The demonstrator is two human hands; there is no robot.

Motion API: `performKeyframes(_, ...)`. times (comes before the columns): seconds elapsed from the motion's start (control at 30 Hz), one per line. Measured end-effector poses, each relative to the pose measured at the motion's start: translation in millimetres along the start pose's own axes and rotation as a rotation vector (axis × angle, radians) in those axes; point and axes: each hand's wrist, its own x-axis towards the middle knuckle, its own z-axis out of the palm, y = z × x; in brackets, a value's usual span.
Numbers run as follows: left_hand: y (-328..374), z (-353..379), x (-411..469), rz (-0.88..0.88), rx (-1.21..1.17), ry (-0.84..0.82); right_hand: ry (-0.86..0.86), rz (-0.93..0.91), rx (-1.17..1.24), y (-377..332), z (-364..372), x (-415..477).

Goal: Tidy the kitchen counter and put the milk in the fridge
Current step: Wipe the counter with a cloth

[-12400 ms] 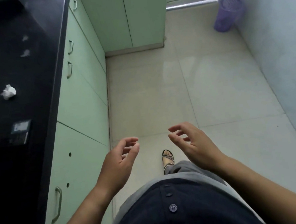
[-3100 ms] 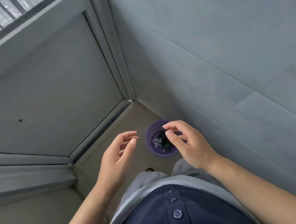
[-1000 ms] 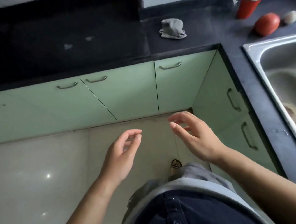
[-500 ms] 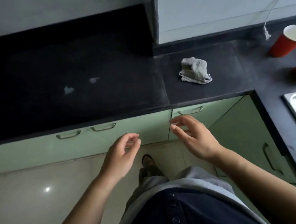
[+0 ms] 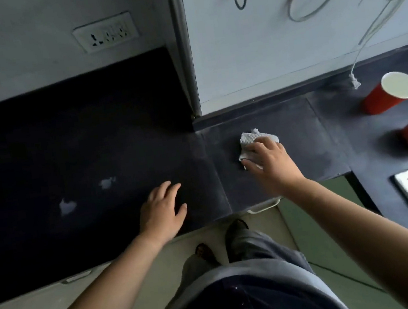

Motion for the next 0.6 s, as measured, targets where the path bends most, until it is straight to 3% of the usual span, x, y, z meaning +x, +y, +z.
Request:
performKeyframes(0.17, 9.5, 6.8, 21.0, -0.045, 0.014, -0.033, -0.082, -0.012, -0.166, 20.8, 0.6, 35.5)
performKeyframes(0.33, 12.5, 16.7, 25.1, -0.157, -0.001, -0.009, -0.142, -0.024, -0.182, 40.0, 13.5, 42.3)
performKeyframes(0.43, 13.6, 22.2, 24.1, -0.171, 0.007, 0.0, -0.149, -0.094, -0.233, 47.9, 15.4, 41.9)
performKeyframes(0.6, 13.6, 26.4, 24.5, -0.182, 0.016, 0.013, -0.148, -0.064, -0.203, 45.1, 15.3, 50.8)
